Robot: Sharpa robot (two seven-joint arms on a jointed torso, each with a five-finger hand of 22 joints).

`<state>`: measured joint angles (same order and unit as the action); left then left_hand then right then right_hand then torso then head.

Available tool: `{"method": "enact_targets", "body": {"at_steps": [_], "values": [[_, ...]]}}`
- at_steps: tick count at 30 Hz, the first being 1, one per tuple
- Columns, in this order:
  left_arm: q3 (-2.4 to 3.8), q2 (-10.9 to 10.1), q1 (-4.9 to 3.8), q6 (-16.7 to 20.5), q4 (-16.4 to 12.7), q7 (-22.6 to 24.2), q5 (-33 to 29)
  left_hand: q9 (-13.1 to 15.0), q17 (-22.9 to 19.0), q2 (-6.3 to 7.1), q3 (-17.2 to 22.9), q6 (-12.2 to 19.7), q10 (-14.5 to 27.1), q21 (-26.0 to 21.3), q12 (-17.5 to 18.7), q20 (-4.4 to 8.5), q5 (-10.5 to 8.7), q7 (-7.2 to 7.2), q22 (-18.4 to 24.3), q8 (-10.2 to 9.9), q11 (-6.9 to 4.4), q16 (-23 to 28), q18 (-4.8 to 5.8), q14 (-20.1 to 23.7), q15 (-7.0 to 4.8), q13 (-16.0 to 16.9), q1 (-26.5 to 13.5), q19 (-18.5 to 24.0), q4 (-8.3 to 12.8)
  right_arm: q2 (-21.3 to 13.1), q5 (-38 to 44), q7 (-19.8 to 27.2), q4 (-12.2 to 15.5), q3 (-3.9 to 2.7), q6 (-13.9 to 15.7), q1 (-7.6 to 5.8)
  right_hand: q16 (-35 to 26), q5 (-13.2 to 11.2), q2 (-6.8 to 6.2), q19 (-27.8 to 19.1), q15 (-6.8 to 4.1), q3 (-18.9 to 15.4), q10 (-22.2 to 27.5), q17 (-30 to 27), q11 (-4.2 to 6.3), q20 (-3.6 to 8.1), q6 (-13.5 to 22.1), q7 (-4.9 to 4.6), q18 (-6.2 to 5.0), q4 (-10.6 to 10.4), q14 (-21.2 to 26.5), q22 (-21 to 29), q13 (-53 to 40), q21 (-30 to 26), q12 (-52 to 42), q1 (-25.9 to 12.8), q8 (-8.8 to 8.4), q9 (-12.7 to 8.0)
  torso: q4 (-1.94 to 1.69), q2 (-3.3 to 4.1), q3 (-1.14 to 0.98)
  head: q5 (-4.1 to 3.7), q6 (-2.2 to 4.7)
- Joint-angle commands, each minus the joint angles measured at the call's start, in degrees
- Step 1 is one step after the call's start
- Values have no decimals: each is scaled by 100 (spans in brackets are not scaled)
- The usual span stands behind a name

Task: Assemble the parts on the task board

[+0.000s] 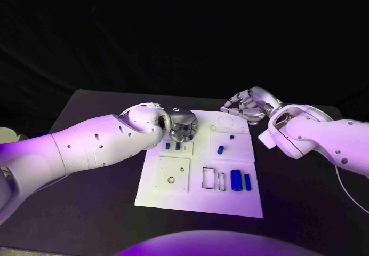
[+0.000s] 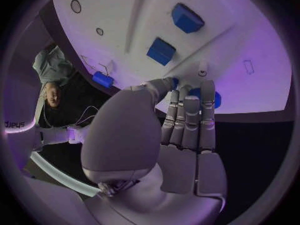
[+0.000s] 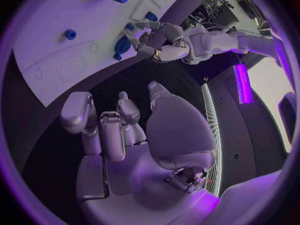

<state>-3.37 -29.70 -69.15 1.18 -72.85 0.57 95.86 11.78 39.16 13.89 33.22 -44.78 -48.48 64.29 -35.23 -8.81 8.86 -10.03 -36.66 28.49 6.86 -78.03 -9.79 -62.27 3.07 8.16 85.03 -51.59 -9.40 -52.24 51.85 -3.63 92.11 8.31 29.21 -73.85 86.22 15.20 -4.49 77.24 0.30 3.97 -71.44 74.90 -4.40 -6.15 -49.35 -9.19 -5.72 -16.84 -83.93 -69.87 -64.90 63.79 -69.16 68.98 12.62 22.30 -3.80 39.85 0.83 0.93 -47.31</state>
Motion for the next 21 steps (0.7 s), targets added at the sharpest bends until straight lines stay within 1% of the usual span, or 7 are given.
{"method": "enact_targets", "body": {"at_steps": [1,5,8,11,21], "values": [[-1,11,1,-56,-5,43,-66,-6,6,-23,39,-26,-32,12,23,13,-16,4,-7,-35,5,-29,-81,-29,2,-7,-54,32,10,5,22,37,0,-2,-11,3,-27,-10,37,-42,-19,-37,40,600,2,7,48,1,-35,6,-380,-6,3,-28,16,0,35,7,4,3,-6,-10,-4],[-4,19,0,-68,-3,44,-75,-8,56,-20,43,-30,-53,23,31,12,-19,0,-12,-49,5,-54,-81,-69,2,-13,-62,29,17,5,22,30,0,-2,-14,3,-27,-10,37,-42,-19,-37,40,600,2,7,48,1,-35,6,-380,-6,3,-28,16,0,35,7,-4,-1,-4,-18,-14],[-5,25,0,-77,-5,48,-77,-8,83,-21,50,-41,-76,35,39,11,-19,0,-19,-61,1,-75,-82,-97,1,-19,-64,26,28,7,22,29,0,-2,-15,3,-27,-10,37,-42,-19,-37,40,600,2,7,48,1,-35,6,-380,-6,3,-28,16,0,35,7,-4,-2,-5,-15,-17],[-6,29,0,-85,-9,62,-84,-6,110,-27,60,-63,-102,49,48,11,-20,6,-26,-68,-5,-97,-82,-127,-3,-26,-67,22,40,10,22,27,-1,-2,-17,2,-31,-11,44,-43,-19,-38,42,592,3,7,44,3,-36,6,-378,-4,10,-32,21,-1,38,8,-5,2,-10,-13,-24],[-9,29,0,-98,-13,83,-101,-1,166,-31,73,-105,-144,74,69,14,-21,19,-40,-80,-16,-137,-83,-181,-12,-39,-75,16,62,18,22,22,-6,-2,-23,2,-31,-11,44,-43,-19,-38,42,592,3,7,44,3,-36,6,-378,-4,10,-32,21,-1,38,8,0,3,-6,-8,-32]]}}
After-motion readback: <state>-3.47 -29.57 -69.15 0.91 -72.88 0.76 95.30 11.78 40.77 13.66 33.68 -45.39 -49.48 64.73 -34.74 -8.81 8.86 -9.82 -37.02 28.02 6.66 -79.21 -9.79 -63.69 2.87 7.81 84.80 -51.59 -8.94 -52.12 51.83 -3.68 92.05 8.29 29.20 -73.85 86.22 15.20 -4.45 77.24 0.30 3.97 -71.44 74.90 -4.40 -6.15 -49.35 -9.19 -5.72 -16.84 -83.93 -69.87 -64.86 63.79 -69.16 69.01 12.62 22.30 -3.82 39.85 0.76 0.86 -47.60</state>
